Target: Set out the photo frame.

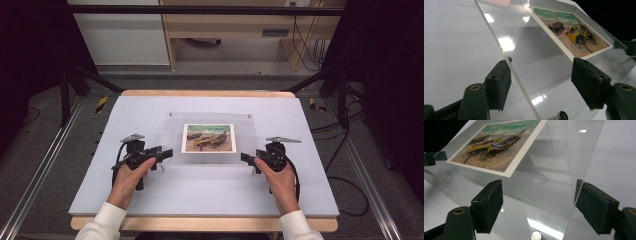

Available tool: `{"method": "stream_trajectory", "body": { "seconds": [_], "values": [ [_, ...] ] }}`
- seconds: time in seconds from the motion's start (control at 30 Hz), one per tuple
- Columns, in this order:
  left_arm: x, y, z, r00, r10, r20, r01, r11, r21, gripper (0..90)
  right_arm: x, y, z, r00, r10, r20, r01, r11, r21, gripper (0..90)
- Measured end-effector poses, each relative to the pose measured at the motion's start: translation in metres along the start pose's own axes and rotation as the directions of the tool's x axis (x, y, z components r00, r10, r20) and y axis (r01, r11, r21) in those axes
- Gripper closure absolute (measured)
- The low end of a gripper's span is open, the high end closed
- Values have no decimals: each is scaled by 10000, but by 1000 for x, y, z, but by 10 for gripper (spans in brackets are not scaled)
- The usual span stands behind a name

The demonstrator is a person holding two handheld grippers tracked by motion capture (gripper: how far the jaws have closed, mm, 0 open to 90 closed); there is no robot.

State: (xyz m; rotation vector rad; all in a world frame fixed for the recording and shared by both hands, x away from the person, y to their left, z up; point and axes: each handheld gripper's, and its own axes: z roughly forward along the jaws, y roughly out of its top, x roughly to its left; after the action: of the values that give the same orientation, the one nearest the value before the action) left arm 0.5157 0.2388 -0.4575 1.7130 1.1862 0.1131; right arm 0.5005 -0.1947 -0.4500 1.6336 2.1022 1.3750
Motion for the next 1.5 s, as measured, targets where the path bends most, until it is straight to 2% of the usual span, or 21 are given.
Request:
{"method": "stream_trajectory", "body": {
  "seconds": [0.17,0.27,0.47,0.5,0.7,0.83,1.17,1.5],
  "values": [
    [-7,-3,-8,9995,267,-162,-267,9996,-51,355,4,-3,-7,9990,-426,156,429,9990,-159,268],
    [-9,-5,-11,9991,373,-206,-374,9993,-54,379,7,-5,-10,9987,-457,246,461,9988,-175,283],
    [-19,-11,-21,9959,746,-505,-754,9971,-137,409,15,-14,-21,9936,-998,522,1023,9936,-471,337],
    [-21,-13,-23,9953,786,-573,-797,9967,-168,417,16,-16,-23,9939,-948,562,973,9942,-447,345],
    [-30,-21,-32,9900,1102,-883,-1126,9934,-223,454,23,-25,-32,9838,-1579,846,1632,9848,-598,387],
    [-32,-25,-36,9872,1280,-953,-1308,9911,-238,472,26,-31,-36,9789,-1788,985,1859,9802,-680,416],
    [-36,-30,-41,9826,1521,-1065,-1550,9877,-193,501,29,-37,-42,9725,-2020,1155,2105,9753,-666,455],
    [-37,-33,-43,9839,1417,-1089,-1454,9890,-273,526,31,-41,-45,9706,-2064,1236,2159,9740,-688,477]
  ]
}}
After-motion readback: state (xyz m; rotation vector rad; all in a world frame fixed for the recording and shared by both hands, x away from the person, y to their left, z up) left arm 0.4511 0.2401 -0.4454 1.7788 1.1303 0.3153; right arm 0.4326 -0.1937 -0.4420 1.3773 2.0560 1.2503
